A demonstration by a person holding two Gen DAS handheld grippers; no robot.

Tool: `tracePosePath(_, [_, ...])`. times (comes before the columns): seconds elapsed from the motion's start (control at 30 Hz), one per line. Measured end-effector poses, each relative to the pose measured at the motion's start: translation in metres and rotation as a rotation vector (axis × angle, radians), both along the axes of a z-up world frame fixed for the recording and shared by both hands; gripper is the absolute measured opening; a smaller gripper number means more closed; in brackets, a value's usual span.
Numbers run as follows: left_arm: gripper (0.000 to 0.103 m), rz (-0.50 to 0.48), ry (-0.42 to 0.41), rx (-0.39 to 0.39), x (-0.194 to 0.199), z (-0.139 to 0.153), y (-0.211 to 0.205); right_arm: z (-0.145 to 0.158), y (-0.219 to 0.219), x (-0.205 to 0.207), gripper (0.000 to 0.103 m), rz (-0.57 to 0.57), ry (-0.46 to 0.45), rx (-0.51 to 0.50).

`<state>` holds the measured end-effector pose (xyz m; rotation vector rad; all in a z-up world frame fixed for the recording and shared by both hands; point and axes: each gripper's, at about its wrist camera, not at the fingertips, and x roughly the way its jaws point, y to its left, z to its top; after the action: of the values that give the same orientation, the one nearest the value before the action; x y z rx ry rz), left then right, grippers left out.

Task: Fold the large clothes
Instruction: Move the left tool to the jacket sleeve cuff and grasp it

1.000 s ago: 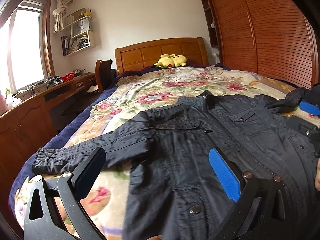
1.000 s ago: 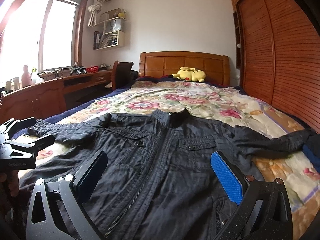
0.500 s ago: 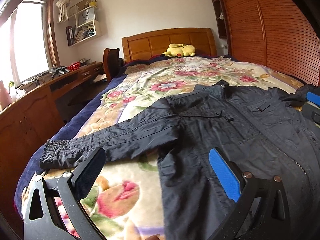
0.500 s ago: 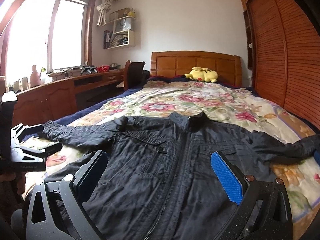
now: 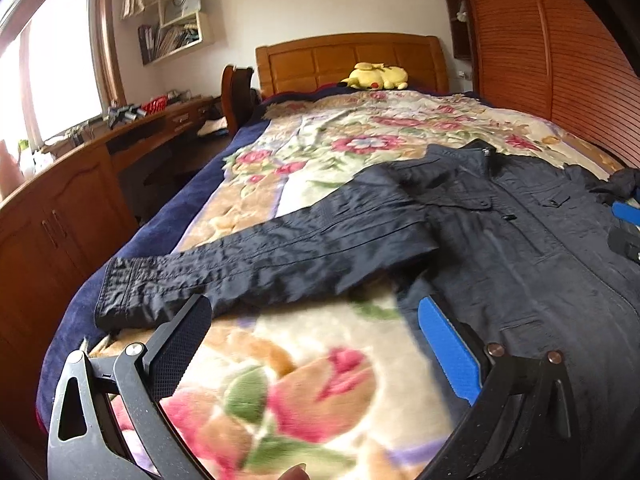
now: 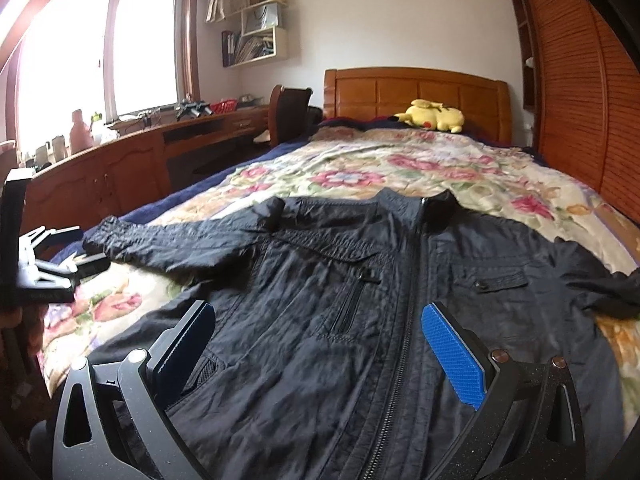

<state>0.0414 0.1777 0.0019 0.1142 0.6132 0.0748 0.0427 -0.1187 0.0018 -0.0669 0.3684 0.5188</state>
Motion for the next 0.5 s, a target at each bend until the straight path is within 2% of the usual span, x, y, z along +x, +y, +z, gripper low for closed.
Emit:
tracePosePath(0.13, [0.103,0.031,0.033,0.009,0.007,-0.005,0.029,-0.001,0.004,0.002,0.103,0.014,0.009,-0.013])
tracePosePath(0.37, [0.103,0.116,0.089,-0.03,0.024,-0.014,0.091,-0.004,0.009,0.003,0.103,0.025,0.008,-0.029])
tracePosePath(0.5, [0.091,0.204,0.064,0.004,0.026,-0.012,0.119,-0.004,0.008,0.002,0.103,0.026,0.011,-0.024])
